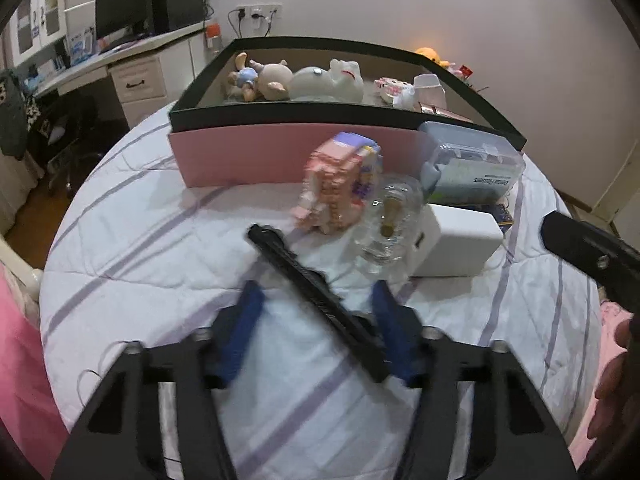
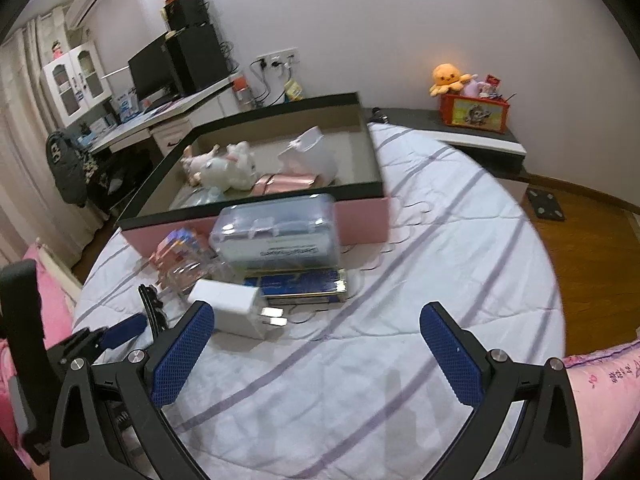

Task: Organize rigid objects
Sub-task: 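Grasp the black hair clip with the left tool while the right tool grasps the white charger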

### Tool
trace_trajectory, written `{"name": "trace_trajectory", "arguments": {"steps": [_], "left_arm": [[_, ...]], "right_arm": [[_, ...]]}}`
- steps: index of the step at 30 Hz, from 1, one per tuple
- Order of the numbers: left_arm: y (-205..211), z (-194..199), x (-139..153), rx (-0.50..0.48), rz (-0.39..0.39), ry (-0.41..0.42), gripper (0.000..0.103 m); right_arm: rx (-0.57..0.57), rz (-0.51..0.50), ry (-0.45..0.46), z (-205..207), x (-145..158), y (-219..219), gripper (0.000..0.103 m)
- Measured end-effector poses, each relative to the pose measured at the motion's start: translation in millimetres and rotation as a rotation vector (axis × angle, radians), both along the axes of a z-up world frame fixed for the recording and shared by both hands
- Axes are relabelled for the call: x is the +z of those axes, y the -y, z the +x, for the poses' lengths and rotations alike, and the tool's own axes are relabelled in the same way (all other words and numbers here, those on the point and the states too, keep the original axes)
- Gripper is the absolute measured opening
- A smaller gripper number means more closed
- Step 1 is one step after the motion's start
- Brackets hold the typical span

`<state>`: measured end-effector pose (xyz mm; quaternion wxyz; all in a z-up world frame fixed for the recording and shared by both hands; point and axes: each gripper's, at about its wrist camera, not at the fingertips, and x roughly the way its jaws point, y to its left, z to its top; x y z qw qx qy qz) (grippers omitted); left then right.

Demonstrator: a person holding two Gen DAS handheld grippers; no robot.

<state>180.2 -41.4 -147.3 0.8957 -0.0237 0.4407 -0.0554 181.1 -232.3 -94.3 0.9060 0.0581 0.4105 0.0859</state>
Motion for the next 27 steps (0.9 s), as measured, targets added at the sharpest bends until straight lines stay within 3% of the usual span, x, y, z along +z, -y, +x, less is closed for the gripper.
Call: {"name": "trace_trajectory", "arguments": {"steps": [3,6,10,12,16,27], "left_arm": [[-11.8,-3.1,0.7,-0.018,0.014,0.007,0.023],[-22.4,-6.3,2.8,-0.022,-0.001,0.005,0.016],[-26.6,-8.5,3.6,-0.026,-0.006,0.011,0.016],[-27.5,-9.9,4.0,-0.029,-0.011,0.014,0.016],[-29.3,-8.8,4.4,-0.033,-0.026,0.014,0.016],[-35.8,-9.7,13.4,-0.020,-0.043,0.036,0.016]], "right_arm": [[0.044,-0.009,-0.013,3.2,-4.5,-15.4,0.103],[0.081,-0.013,-0.024,6.5,-9.5,-29.9,0.103],[0.089,-0.017,-0.034,10.4,-18.0,-41.9,0.102],[0.092,-0.016,-0.044,13.8,-23.0,-45.8,0.095],[0.113,-0.037,-0.073,18.9,-35.9,-52.8,0.068],[0.114,-0.031,-0.038,1.1,-28.0,-40.9,0.067]]}}
